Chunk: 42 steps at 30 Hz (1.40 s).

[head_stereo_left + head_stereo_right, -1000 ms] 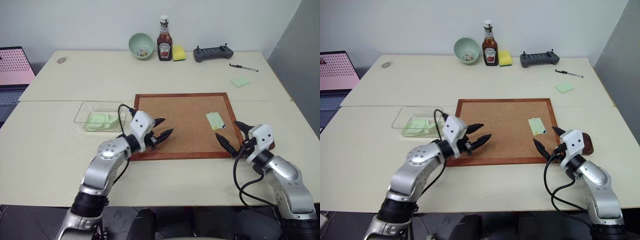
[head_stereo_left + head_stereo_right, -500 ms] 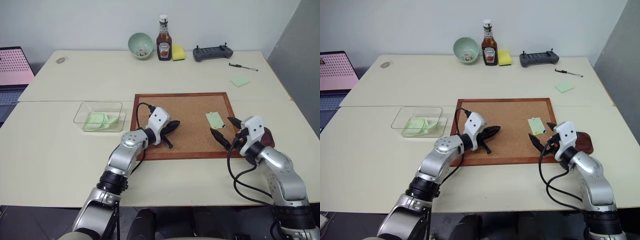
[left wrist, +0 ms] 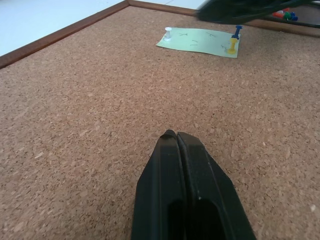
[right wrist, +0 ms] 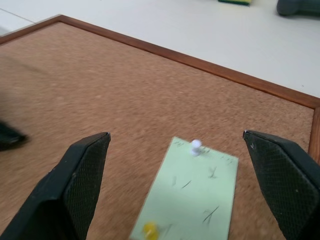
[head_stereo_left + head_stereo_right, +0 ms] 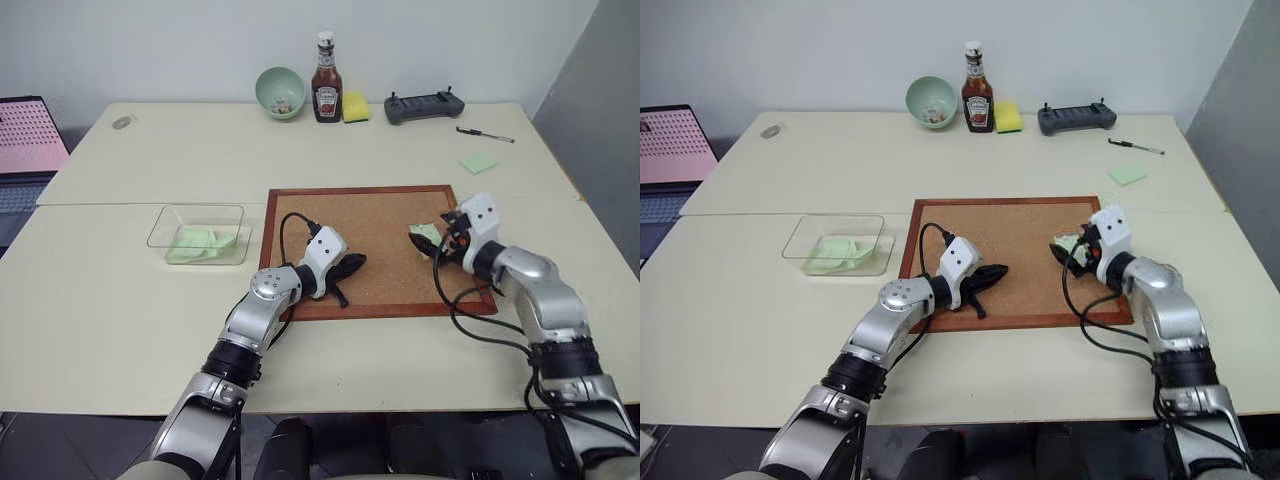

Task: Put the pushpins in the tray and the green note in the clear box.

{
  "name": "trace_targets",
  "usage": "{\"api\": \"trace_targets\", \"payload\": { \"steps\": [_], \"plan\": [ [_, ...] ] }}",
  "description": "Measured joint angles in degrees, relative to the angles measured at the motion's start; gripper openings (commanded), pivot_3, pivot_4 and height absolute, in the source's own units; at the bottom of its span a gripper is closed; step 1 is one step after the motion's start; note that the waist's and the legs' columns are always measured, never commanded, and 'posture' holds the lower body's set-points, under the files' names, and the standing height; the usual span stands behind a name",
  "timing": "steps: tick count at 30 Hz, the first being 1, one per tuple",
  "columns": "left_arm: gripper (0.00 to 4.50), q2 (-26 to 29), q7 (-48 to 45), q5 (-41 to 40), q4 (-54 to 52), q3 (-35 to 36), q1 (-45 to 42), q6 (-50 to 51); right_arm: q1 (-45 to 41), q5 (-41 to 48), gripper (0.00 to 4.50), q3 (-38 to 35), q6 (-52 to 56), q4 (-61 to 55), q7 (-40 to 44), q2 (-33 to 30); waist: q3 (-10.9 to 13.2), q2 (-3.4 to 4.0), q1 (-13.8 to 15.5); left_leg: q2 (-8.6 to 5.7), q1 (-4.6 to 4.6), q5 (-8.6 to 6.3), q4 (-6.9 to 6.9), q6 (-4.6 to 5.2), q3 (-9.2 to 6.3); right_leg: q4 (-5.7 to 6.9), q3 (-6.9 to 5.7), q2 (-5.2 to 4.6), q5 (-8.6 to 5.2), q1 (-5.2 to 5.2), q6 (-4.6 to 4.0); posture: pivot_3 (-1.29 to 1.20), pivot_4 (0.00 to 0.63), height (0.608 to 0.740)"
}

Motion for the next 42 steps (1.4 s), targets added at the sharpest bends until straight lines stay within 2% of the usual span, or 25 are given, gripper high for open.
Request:
{"api": "trace_targets", "payload": {
  "steps": [2,6,12,20,21,25,42],
  "plan": [
    [0.05,-0.1,0.0,0.0,-0.2,0.0,0.3,-0.2,-1.7,-1.6,4.50,0.8,-1.9,3.8,0.0,0.2,0.0,0.00,0.0,0.00,-0.01,0.00,-0.01,0.00,-0.01,0.00,-0.01,0.00,0.00,-0.01,0.00,0.00,0.150,0.740],
    [0.00,0.0,0.3,0.4,-0.8,0.0,0.6,-0.6,-3.5,-3.6,3.86,1.0,-4.8,10.1,-0.1,1.3,0.0,0.01,0.0,0.00,-0.02,0.00,-0.02,0.00,0.01,0.00,0.01,0.00,0.00,-0.03,-0.01,0.00,0.150,0.740],
    [0.00,0.0,0.6,0.6,-1.2,0.0,0.9,-0.6,-4.9,-5.6,2.52,1.4,-8.4,14.5,-0.3,1.9,0.0,0.01,-0.2,0.00,-0.02,0.00,-0.02,0.00,0.01,0.00,0.01,0.00,0.00,-0.03,0.00,0.00,0.150,0.740],
    [0.00,0.0,0.8,0.7,-1.2,0.0,0.9,-0.8,-5.3,-6.5,1.05,1.4,-10.3,16.3,-0.2,2.1,0.0,0.02,-0.3,0.00,-0.02,0.00,-0.01,0.00,0.01,0.00,0.01,0.00,0.00,-0.03,0.00,0.00,0.150,0.740],
    [0.00,0.0,0.8,0.7,-1.2,0.0,0.9,-0.8,-5.3,-6.7,0.98,1.4,-10.5,16.5,-0.2,2.1,0.0,0.02,-0.3,0.00,-0.02,0.00,-0.01,0.00,0.00,0.00,0.01,-0.01,0.00,-0.03,0.00,0.00,0.150,0.740],
    [0.00,0.0,0.8,0.9,-1.1,0.0,0.9,-1.1,-5.3,-7.2,0.12,1.9,-11.1,16.6,0.4,2.2,0.0,0.02,-0.3,0.00,-0.02,0.00,-0.01,0.00,0.01,0.00,0.01,0.00,0.00,-0.03,0.00,0.00,0.150,0.740],
    [0.00,0.2,-0.2,1.2,-0.3,0.0,0.5,-1.5,-5.6,-6.3,0.03,1.3,-10.1,16.3,1.3,2.3,0.0,0.02,-0.3,0.00,-0.02,0.00,0.00,0.00,0.00,0.01,0.01,0.00,0.00,-0.02,0.00,0.00,0.150,0.740]
  ]
}}
